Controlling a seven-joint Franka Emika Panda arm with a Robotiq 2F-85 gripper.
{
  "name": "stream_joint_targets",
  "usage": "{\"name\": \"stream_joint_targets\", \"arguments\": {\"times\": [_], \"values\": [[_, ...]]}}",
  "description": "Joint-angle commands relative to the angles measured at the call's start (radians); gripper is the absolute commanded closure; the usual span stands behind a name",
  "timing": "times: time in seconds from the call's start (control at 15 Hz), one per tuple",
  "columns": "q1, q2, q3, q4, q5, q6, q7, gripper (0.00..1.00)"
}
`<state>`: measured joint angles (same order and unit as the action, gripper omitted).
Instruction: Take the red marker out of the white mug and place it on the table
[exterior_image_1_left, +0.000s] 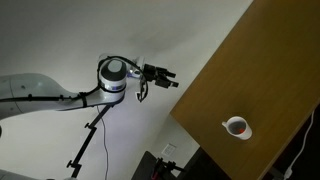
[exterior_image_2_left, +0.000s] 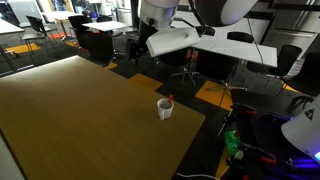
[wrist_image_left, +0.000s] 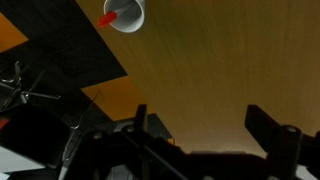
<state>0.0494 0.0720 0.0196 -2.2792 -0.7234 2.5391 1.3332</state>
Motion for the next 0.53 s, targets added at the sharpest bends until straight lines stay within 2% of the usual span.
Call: {"name": "stream_joint_targets", "arguments": {"times": [0.0,0.07,0.13,0.27,0.47], "values": [[0.039,0.048,-0.006,0.06,-0.201,-0.097,0.27,0.0],[0.044,0.063,0.001,0.053,-0.235,-0.085,0.323,0.0],[0.021,0.029,0.0,0.027,-0.173,-0.055,0.222,0.0],[0.034,0.052,0.001,0.031,-0.211,-0.055,0.285,0.0],[0.038,0.063,0.001,0.038,-0.211,-0.055,0.289,0.0]]}}
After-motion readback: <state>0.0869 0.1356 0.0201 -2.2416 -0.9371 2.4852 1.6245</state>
